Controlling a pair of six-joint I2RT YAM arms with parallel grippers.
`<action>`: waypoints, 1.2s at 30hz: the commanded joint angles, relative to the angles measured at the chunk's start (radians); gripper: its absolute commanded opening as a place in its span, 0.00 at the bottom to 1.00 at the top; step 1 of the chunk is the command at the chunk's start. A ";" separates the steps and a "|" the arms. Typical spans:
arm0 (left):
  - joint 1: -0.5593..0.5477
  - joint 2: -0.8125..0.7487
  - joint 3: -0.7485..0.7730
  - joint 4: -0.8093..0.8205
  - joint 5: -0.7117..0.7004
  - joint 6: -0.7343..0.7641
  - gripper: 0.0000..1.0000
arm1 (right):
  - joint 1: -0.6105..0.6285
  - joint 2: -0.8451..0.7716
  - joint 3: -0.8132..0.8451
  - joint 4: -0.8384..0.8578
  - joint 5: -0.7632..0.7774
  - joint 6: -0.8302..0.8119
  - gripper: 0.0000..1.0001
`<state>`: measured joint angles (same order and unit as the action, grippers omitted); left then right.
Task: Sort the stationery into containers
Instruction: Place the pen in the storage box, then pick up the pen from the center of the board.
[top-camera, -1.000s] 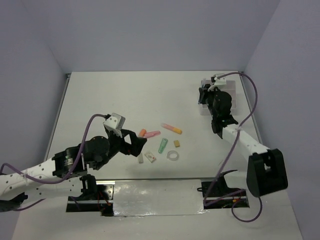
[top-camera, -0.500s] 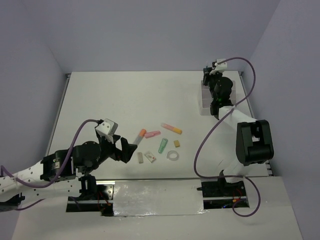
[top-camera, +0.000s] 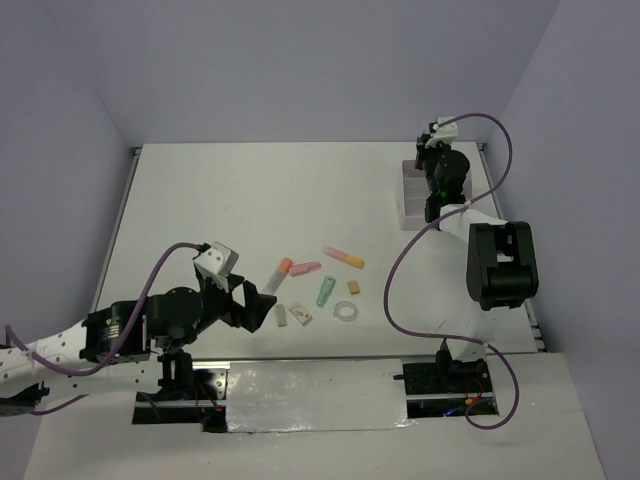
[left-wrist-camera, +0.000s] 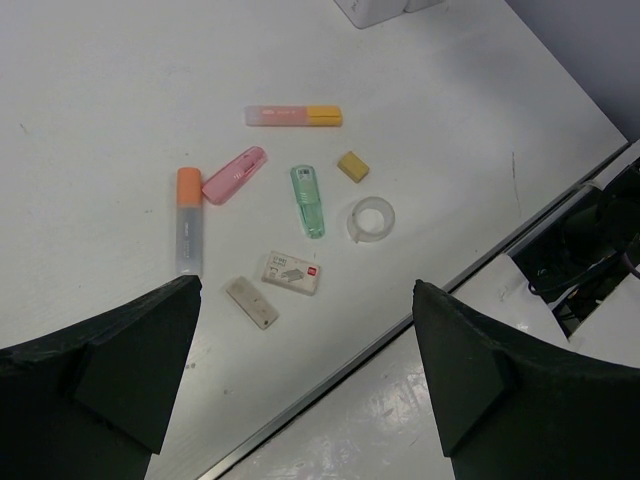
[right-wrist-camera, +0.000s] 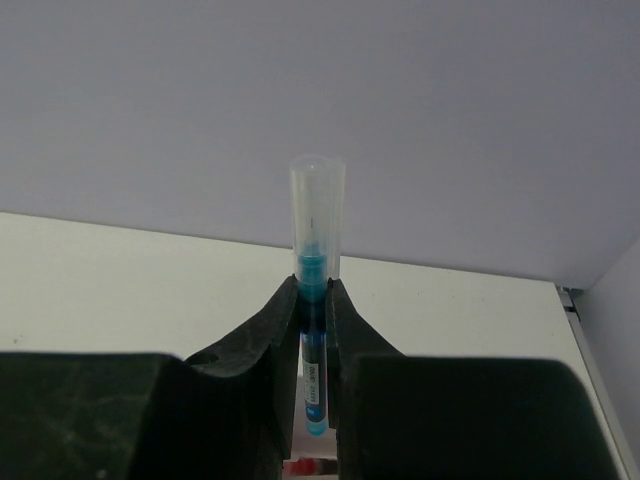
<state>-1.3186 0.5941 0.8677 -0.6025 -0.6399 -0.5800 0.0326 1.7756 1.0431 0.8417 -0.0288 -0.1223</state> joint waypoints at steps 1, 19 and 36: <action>-0.010 -0.020 0.010 0.029 -0.021 0.006 0.99 | -0.003 0.019 -0.006 0.122 -0.031 -0.028 0.00; -0.025 -0.030 0.019 0.015 -0.032 0.000 0.99 | -0.054 0.064 -0.072 0.214 -0.056 0.042 0.38; -0.027 -0.034 0.137 -0.256 -0.311 -0.236 0.99 | -0.008 -0.247 0.003 -0.220 -0.002 0.213 1.00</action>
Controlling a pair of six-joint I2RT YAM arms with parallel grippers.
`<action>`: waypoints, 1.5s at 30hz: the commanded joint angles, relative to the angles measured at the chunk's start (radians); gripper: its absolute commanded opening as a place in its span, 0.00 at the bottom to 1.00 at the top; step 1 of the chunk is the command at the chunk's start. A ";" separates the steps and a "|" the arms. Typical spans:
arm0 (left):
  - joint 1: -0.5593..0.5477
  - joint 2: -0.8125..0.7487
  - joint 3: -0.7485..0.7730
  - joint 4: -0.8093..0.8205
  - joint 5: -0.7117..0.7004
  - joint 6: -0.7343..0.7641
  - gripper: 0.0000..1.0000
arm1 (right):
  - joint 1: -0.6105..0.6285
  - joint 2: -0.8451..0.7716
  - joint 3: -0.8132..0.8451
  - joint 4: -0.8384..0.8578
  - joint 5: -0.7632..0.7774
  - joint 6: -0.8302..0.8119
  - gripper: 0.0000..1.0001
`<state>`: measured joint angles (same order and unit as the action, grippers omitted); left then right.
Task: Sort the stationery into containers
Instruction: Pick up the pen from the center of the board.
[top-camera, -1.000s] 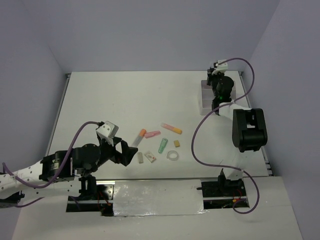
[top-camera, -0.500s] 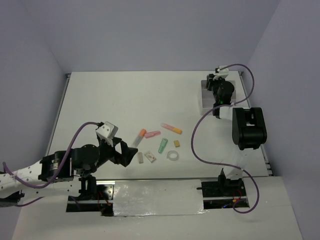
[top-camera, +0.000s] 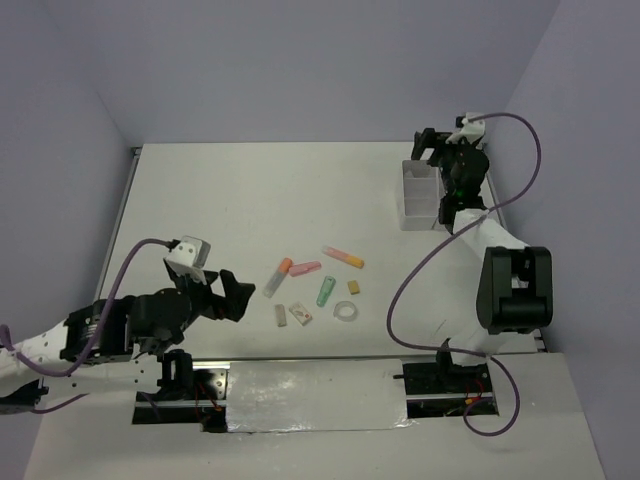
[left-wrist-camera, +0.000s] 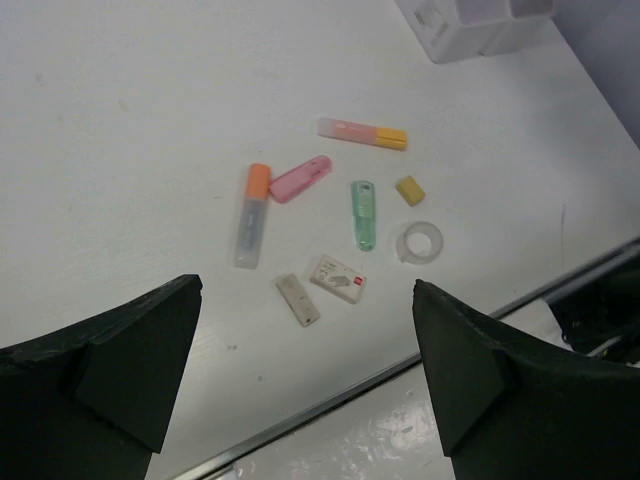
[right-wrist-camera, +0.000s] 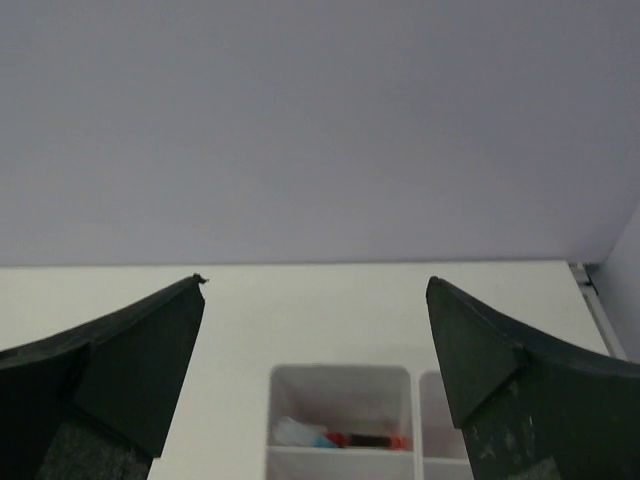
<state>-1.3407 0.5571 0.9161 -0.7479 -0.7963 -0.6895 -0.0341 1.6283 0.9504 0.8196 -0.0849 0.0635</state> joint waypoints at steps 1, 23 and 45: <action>-0.005 0.007 0.105 -0.217 -0.197 -0.165 0.99 | 0.084 -0.111 0.166 -0.388 0.138 0.021 1.00; 0.650 0.409 0.061 0.215 0.445 0.108 0.99 | 0.622 0.004 0.251 -1.194 0.097 -0.171 0.98; 1.115 0.342 -0.033 0.176 0.611 0.308 0.99 | 0.625 0.108 0.189 -1.271 0.036 -0.242 0.90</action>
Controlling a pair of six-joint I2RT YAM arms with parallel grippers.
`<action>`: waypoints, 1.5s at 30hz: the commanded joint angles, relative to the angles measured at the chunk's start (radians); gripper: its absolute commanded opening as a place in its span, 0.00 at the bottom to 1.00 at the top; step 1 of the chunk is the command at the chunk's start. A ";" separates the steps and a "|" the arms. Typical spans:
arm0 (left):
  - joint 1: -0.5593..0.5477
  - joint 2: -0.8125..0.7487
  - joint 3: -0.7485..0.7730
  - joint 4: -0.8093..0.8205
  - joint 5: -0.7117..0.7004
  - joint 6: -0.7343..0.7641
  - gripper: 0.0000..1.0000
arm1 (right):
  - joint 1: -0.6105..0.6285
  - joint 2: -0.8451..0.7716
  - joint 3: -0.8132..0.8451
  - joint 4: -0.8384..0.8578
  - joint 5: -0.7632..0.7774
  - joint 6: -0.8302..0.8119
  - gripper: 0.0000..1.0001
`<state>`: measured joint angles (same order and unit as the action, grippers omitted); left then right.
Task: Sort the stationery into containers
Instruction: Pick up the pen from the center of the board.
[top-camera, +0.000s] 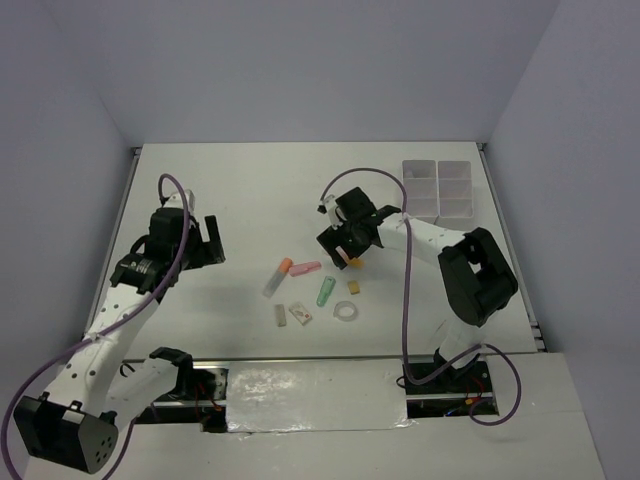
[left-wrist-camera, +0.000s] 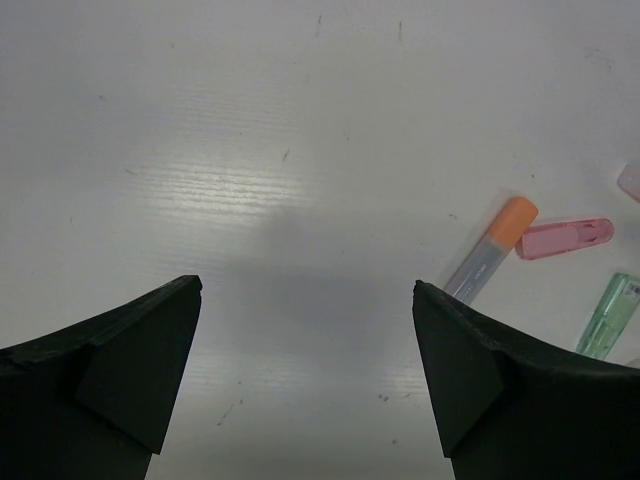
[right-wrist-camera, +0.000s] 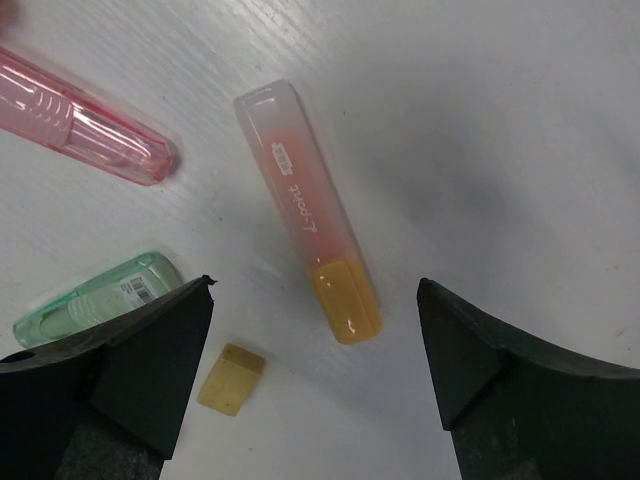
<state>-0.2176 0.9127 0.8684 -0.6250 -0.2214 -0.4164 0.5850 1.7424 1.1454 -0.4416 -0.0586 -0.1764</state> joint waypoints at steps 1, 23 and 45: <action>-0.015 -0.011 0.012 0.053 0.037 0.034 0.99 | 0.004 -0.018 -0.028 0.013 0.005 0.002 0.90; -0.129 -0.051 0.004 0.054 0.025 0.031 0.99 | -0.011 0.023 -0.042 0.040 0.020 0.008 0.31; -0.186 -0.129 -0.143 0.757 0.493 -0.596 0.96 | 0.245 -0.437 -0.122 0.202 0.000 0.255 0.00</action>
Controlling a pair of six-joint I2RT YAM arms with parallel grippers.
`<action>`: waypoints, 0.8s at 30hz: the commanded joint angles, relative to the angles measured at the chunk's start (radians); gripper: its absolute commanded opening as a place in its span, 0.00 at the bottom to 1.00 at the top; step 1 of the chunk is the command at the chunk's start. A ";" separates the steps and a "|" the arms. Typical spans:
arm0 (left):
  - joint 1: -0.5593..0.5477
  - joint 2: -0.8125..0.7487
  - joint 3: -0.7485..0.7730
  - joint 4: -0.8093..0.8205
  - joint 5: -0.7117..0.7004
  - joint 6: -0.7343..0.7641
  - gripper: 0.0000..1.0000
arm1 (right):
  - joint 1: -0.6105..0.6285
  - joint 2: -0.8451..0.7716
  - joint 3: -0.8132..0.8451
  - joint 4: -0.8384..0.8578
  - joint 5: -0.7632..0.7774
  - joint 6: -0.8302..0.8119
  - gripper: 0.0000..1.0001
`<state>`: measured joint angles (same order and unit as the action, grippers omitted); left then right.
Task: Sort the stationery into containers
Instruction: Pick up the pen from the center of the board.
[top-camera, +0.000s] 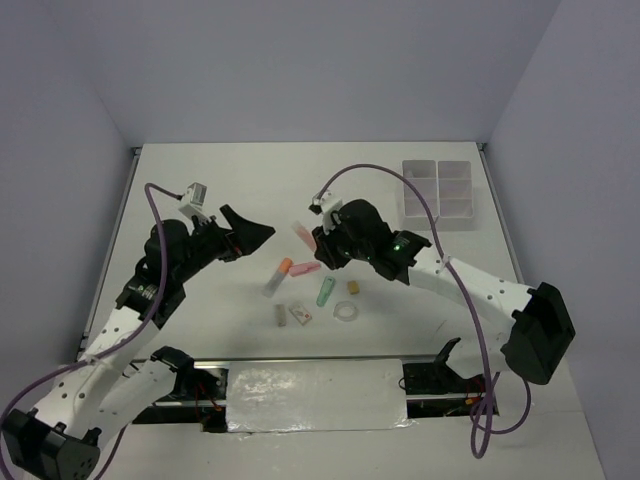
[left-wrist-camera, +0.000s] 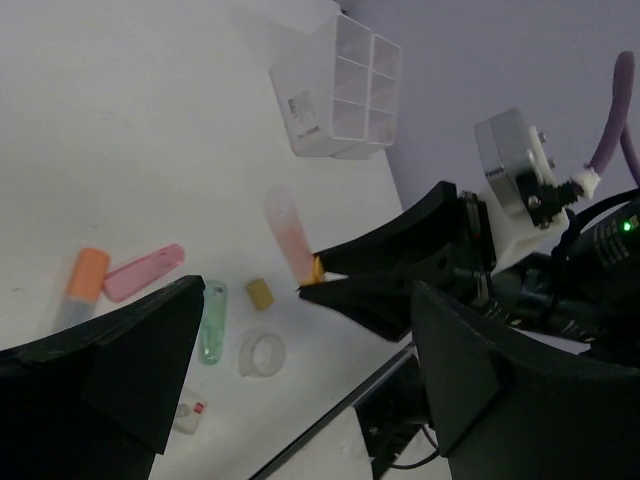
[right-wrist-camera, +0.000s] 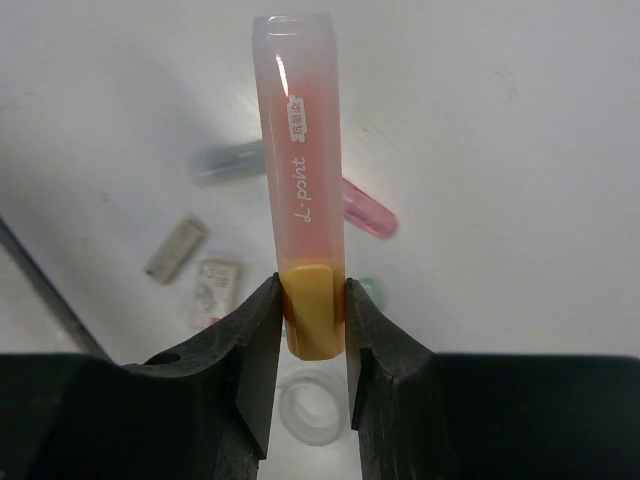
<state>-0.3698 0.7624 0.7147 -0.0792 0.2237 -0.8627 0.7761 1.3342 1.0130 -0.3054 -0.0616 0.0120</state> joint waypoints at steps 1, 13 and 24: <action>-0.046 0.032 0.015 0.216 0.037 -0.154 0.96 | 0.072 -0.029 0.034 0.063 0.011 0.071 0.00; -0.146 0.107 0.005 0.165 -0.066 -0.148 0.82 | 0.149 -0.082 0.059 0.103 0.036 0.103 0.00; -0.159 0.155 0.009 0.197 -0.078 -0.142 0.73 | 0.181 -0.104 0.064 0.104 -0.021 0.085 0.00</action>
<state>-0.5247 0.9131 0.7136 0.0463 0.1471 -1.0004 0.9329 1.2549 1.0290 -0.2455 -0.0490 0.1070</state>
